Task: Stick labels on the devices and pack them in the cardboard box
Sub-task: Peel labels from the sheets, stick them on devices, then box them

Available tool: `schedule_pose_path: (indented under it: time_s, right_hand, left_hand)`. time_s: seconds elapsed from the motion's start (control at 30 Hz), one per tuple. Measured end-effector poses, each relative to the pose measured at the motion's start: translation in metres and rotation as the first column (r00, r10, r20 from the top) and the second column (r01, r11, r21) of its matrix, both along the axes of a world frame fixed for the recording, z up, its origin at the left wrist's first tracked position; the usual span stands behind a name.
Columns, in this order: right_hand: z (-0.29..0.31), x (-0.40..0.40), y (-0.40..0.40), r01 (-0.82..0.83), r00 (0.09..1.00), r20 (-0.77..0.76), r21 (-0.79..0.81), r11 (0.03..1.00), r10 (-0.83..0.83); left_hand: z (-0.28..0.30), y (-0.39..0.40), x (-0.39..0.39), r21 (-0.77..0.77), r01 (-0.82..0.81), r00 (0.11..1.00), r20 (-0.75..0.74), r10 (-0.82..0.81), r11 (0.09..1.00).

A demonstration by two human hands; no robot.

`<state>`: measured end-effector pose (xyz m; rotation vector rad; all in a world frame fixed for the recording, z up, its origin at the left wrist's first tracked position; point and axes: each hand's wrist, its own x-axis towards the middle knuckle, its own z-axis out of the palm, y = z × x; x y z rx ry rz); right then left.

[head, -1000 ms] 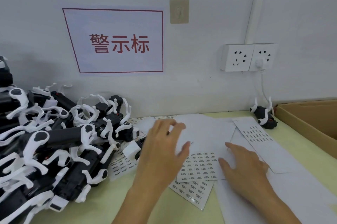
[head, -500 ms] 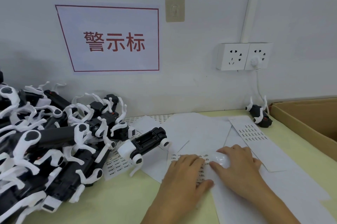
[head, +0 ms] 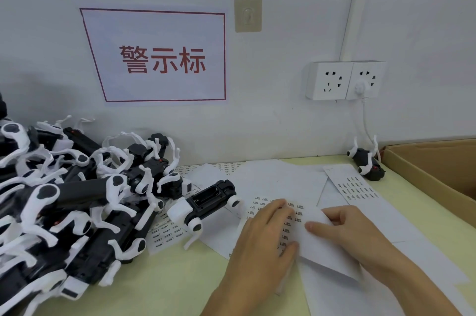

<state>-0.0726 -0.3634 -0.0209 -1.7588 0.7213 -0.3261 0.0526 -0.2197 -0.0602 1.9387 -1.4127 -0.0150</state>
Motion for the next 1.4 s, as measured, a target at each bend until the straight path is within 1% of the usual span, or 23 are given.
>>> schedule_pose_path:
  time_s: [0.1, 0.17, 0.33, 0.43, 0.53, 0.63, 0.7, 0.77, 0.83, 0.93, 1.07, 1.3, 1.4]
  right_hand:
    - [0.002, 0.0, 0.001, -0.012, 0.998, 0.054, 0.074, 0.997, 0.008]
    - [0.002, 0.001, 0.003, -0.003, 0.995, 0.097, 0.112, 0.994, -0.008]
    - [-0.003, 0.006, 0.008, 0.016, 0.982, 0.186, 0.131, 0.991, -0.04]
    - [-0.004, 0.009, 0.011, -0.006, 0.973, 0.23, 0.122, 0.992, -0.023]
    - [-0.005, 0.01, 0.013, -0.011, 0.967, 0.255, 0.056, 0.998, -0.004]
    - [-0.007, 0.011, 0.016, 0.023, 0.961, 0.275, -0.081, 0.996, 0.001]
    - [-0.006, 0.013, 0.021, 0.015, 0.958, 0.286, -0.149, 0.989, 0.028]
    - [-0.008, 0.014, 0.024, 0.012, 0.956, 0.291, -0.189, 0.982, 0.044]
    - [-0.01, 0.016, 0.027, 0.047, 0.957, 0.29, -0.214, 0.976, 0.018]
    - [-0.011, 0.02, 0.031, 0.09, 0.958, 0.286, -0.224, 0.97, -0.023]
    - [-0.009, 0.02, 0.036, 0.105, 0.953, 0.299, -0.19, 0.976, -0.045]
    - [-0.008, 0.02, 0.039, 0.117, 0.955, 0.292, -0.196, 0.974, -0.056]
    - [-0.008, 0.021, 0.039, 0.118, 0.955, 0.291, -0.175, 0.978, -0.063]
  left_hand:
    - [0.005, -0.001, -0.001, -0.069, 0.002, 0.992, -0.124, -0.01, 0.998]
    - [0.009, -0.003, -0.002, -0.129, -0.008, 0.987, -0.161, -0.013, 0.992]
    - [0.019, -0.004, -0.006, -0.258, -0.061, 0.988, -0.155, 0.021, 0.964]
    - [0.024, -0.004, -0.008, -0.289, -0.089, 0.987, -0.151, 0.047, 0.953]
    - [0.026, -0.004, -0.009, -0.302, -0.121, 0.988, -0.127, 0.086, 0.946]
    - [0.027, -0.004, -0.011, -0.295, -0.167, 0.984, -0.108, 0.141, 0.941]
    - [0.028, -0.004, -0.011, -0.277, -0.202, 0.979, -0.096, 0.182, 0.939]
    - [0.028, -0.004, -0.011, -0.265, -0.231, 0.973, -0.086, 0.215, 0.936]
    - [0.029, -0.004, -0.011, -0.255, -0.25, 0.968, -0.088, 0.235, 0.934]
    - [0.028, -0.005, -0.013, -0.248, -0.26, 0.966, -0.083, 0.247, 0.933]
    - [0.029, -0.005, -0.012, -0.258, -0.263, 0.963, -0.121, 0.239, 0.93]
    - [0.029, -0.005, -0.011, -0.258, -0.275, 0.958, -0.151, 0.242, 0.926]
    - [0.03, -0.004, -0.007, -0.272, -0.276, 0.951, -0.217, 0.22, 0.922]
